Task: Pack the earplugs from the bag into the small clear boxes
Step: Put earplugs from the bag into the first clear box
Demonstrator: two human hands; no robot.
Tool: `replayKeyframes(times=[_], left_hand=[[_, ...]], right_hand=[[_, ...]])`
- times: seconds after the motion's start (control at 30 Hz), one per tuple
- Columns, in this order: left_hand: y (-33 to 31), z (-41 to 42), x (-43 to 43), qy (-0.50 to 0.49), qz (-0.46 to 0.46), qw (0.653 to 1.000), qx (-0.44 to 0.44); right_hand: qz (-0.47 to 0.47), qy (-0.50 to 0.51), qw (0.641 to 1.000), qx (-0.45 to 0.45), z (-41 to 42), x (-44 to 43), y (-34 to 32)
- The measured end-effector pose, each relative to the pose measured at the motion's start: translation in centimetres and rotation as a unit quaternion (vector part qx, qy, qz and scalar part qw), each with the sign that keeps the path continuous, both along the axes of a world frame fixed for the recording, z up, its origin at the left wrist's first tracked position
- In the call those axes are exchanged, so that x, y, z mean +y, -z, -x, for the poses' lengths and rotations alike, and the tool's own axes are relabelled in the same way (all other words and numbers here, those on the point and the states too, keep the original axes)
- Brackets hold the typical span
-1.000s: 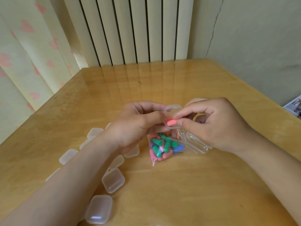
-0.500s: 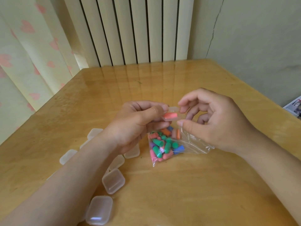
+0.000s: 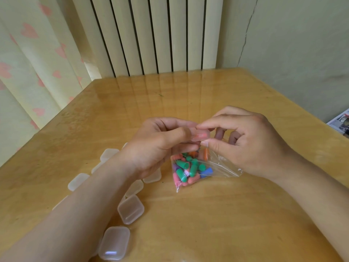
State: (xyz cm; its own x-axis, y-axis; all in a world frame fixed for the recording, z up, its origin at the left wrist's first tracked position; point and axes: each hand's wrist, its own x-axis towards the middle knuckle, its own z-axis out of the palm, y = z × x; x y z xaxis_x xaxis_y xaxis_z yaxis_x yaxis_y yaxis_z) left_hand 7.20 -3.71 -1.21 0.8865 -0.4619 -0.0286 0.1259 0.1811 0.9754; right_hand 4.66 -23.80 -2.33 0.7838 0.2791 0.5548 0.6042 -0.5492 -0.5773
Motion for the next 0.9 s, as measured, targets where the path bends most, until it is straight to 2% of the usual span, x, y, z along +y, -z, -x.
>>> replayKeyframes(times=[0.17,0.3,0.43,0.9], left_hand=[[0.3,-0.4,0.3,0.009,-0.022,0.999,-0.035],[0.8,-0.4,0.6,-0.057,-0.079,0.973,-0.209],[1.4,-0.7,0.6,-0.064,-0.101,0.949,-0.29],[1.8,-1.1,0.8,-0.065,-0.12,0.943,-0.303]], right_hand=[[0.008,0.008,1.0,-0.002,-0.1,0.0,0.1],[0.012,0.036,0.999,-0.001,-0.3,-0.1,0.2],[0.008,0.036,0.999,0.001,-0.2,0.0,0.3],[0.011,0.031,0.999,0.012,-0.4,0.0,0.5]])
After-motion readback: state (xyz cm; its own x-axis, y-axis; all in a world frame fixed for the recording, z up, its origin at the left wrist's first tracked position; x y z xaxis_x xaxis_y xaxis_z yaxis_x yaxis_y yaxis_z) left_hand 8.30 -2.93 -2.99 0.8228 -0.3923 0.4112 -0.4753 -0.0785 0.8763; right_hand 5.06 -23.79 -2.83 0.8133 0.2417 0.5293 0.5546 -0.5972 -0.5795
